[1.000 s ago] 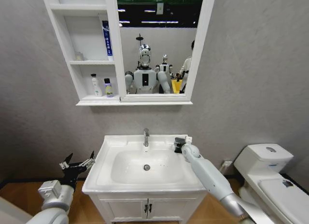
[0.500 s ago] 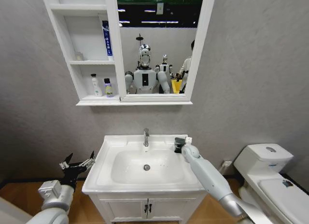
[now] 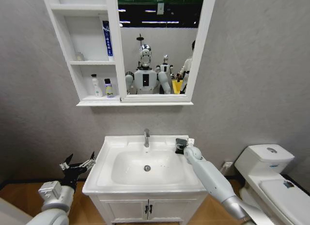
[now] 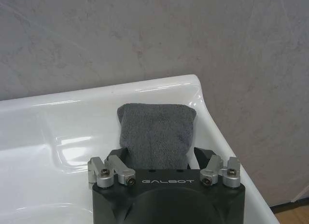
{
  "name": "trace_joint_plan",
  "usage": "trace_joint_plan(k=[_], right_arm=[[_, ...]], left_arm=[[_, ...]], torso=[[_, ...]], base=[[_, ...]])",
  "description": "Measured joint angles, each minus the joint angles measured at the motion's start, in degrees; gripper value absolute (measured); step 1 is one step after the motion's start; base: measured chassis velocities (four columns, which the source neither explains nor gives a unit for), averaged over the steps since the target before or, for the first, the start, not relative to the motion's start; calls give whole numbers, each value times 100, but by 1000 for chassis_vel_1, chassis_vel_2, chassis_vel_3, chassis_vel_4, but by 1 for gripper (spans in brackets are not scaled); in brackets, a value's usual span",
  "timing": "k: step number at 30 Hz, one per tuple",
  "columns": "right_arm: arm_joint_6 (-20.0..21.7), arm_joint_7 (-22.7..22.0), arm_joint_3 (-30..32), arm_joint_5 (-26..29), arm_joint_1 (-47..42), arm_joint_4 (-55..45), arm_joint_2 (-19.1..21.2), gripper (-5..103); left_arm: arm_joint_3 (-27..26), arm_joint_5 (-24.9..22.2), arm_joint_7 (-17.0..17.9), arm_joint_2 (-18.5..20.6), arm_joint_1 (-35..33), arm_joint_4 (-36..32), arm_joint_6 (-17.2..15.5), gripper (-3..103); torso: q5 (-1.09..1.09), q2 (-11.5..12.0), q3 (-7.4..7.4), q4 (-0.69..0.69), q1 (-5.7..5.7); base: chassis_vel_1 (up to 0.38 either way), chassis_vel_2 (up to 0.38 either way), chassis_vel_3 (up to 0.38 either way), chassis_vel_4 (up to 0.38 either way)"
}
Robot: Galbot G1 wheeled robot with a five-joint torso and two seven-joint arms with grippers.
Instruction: Move facial cleanser and shampoo from washbasin to cabinet, then wipe washbasin with towel.
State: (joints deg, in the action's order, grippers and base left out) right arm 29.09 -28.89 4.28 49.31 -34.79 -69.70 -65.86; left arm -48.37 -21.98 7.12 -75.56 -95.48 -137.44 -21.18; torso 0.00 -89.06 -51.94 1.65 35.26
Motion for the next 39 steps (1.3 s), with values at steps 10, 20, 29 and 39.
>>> trace_joint_plan(k=[10,20,29,39], right_arm=[[-68,69,2,-55,6,39,-11,61],[-132,81,41,-76,-10,59,17,31],[-220,54,55,-69,-133,-189,132,4],[-134,-356,-409,-101,-498,-1464,404,4]], left_arm=[[0,0,0,0,0,0,0,100],[0,0,0,0,0,0,0,100],[0,0,0,0,0,0,0,100],[-1,0,0,0,0,0,0,100]], torso=[[0,0,0,0,0],[0,0,0,0,0],[0,0,0,1,0],[-1,0,0,1,0]], base=[[0,0,0,0],[0,0,0,0],[0,0,0,0],[0,0,0,0]])
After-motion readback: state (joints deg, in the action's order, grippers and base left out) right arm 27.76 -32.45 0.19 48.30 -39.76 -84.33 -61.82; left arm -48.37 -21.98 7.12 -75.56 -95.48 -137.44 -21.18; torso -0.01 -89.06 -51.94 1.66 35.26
